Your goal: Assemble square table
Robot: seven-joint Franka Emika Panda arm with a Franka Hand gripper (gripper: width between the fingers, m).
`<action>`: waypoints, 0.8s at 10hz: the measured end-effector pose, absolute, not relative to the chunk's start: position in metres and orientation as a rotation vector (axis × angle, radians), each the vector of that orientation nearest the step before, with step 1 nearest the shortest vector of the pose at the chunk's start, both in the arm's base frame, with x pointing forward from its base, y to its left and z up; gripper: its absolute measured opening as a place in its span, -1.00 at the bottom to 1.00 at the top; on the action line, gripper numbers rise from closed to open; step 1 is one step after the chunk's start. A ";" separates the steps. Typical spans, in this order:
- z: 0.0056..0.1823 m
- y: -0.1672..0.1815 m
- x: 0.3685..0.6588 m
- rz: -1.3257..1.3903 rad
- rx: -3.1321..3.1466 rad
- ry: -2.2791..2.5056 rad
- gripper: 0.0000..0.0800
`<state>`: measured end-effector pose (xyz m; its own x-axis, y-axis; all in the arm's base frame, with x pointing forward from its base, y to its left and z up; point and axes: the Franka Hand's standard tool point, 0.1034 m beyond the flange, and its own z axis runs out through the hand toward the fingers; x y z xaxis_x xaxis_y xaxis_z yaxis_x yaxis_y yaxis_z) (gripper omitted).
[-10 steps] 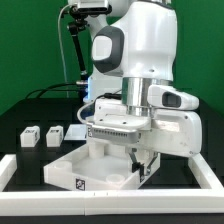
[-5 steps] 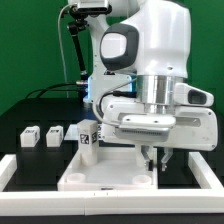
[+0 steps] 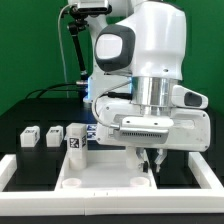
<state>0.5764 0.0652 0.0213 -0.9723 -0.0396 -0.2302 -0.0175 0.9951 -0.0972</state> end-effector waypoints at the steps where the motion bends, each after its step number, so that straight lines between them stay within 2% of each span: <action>1: 0.021 0.083 0.578 -0.147 0.007 2.919 -0.85; 2: 0.021 0.108 0.579 -0.188 0.044 2.947 -0.85; 3: 0.021 0.116 0.579 -0.182 0.015 2.954 -0.85; 8: 0.022 0.127 0.580 -0.268 -0.030 3.006 -0.85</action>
Offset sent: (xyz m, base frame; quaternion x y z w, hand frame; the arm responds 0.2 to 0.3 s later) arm 0.0097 0.0373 0.0013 -0.0236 0.0319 -0.0098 0.9992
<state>0.5797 0.1270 0.0215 -0.9922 -0.0309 -0.1210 -0.0090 0.9841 -0.1777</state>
